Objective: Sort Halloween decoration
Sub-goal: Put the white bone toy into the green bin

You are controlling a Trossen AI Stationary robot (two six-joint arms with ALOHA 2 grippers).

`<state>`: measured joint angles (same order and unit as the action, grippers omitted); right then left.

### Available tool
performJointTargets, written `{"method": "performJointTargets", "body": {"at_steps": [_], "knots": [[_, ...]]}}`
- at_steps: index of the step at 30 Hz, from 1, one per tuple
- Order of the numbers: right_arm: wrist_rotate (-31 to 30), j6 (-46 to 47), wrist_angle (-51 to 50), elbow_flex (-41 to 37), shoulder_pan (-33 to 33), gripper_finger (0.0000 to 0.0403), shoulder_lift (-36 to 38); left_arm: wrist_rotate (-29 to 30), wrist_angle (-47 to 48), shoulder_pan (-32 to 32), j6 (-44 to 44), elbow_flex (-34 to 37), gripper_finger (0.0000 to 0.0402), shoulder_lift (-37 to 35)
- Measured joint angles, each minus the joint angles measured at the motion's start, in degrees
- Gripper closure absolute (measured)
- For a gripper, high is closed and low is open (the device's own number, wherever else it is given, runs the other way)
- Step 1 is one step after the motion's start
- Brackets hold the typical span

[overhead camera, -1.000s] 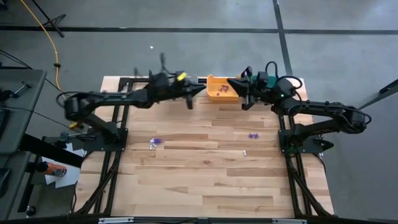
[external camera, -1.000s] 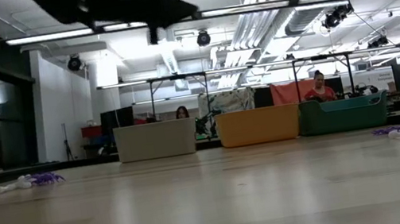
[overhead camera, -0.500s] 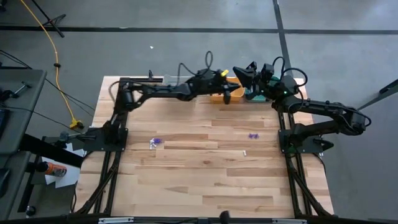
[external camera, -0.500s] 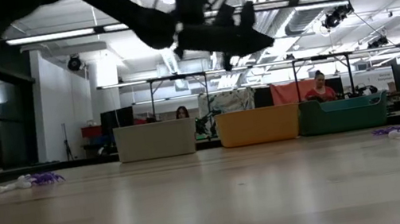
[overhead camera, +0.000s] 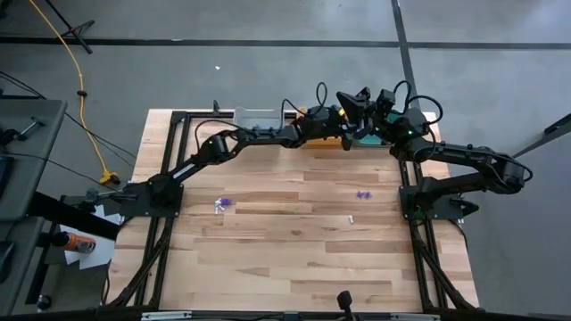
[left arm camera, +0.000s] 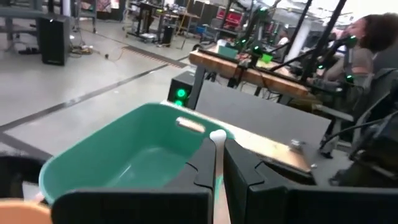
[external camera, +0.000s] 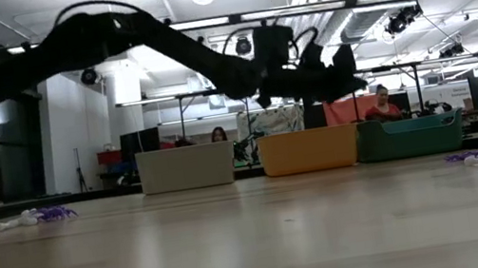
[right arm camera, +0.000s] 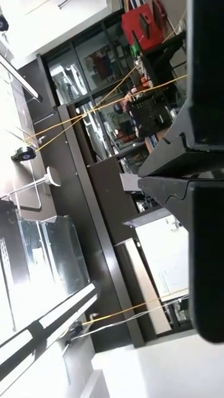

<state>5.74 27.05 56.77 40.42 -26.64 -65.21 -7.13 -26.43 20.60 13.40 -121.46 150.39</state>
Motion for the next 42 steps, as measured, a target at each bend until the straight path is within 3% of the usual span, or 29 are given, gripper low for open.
{"method": "performJointTargets", "body": {"at_steps": [9, 21, 26, 30, 37, 42], "knots": [[-0.1, 0.4, -0.4, 0.0, 0.0, 0.0403, 0.0, 9.1, 0.1, -0.4, 0.0, -1.5, 0.0381, 3.4], [-0.1, 1.2, -1.0, 0.0, 0.0, 0.0403, 0.0, 9.5, 2.6, -0.3, -2.6, -1.5, 0.0271, 3.4], [-0.1, 1.1, -0.8, 0.0, 0.0, 0.0403, 0.0, 8.2, 7.2, 0.1, -5.2, -1.5, 0.0231, -1.1], [0.0, 1.0, 0.2, 0.0, 0.0, 0.0403, 0.0, 5.8, 17.4, 1.2, -13.4, -1.6, 0.0216, -8.3], [0.3, 1.0, 1.7, 0.0, 0.0, 0.0403, 0.0, 6.5, 41.5, 4.7, -25.6, -1.6, 0.0220, -21.9], [1.3, -1.7, 1.7, 0.0, 0.0, 0.0403, 0.0, 6.5, 65.5, 8.7, -25.3, -1.6, 0.0225, -27.7]]}}
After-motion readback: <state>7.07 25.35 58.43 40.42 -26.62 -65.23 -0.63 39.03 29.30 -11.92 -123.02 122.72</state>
